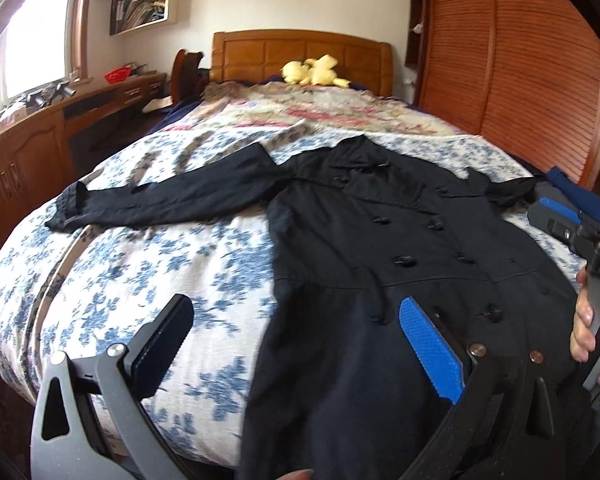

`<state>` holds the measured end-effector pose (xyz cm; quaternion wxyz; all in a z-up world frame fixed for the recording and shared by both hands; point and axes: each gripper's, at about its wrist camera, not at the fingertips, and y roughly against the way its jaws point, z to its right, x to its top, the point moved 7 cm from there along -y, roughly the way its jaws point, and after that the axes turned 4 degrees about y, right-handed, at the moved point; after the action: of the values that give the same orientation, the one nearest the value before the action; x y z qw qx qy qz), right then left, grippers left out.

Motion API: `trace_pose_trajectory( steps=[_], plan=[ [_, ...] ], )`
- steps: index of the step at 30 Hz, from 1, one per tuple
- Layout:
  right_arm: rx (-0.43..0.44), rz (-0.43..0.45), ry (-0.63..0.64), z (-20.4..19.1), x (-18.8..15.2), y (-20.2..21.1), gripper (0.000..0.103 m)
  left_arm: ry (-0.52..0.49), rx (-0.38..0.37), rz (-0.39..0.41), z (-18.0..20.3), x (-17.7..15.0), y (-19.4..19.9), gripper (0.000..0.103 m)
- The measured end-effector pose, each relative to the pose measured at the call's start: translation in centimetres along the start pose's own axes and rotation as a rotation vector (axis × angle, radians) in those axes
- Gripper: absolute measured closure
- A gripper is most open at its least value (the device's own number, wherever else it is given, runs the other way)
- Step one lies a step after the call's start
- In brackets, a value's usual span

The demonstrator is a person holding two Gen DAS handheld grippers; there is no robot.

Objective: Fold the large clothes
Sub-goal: 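Reach the left tool toward the coat sleeve cuff while the right tool approaches the coat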

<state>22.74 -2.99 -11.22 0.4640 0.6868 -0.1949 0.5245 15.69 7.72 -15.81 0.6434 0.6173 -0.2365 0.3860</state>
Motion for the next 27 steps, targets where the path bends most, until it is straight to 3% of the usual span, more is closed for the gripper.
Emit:
trace_pose_trajectory(
  steps=[11,16,27],
  plan=[
    [0.16,-0.075,0.067,-3.8,1.3,-10.2,0.0,0.104,0.12,-0.027,-7.5,1.0,-3.0,0.0],
    [0.198,-0.159,0.138,-5.8,-1.7,-14.0,0.0,0.115,0.132,-0.064,-10.6,1.7,-5.1,0.0],
    [0.213,-0.186,0.12,-5.5,-3.2,-15.2,0.0,0.184,0.157,-0.107,-17.9,3.7,-10.2,0.0]
  ],
)
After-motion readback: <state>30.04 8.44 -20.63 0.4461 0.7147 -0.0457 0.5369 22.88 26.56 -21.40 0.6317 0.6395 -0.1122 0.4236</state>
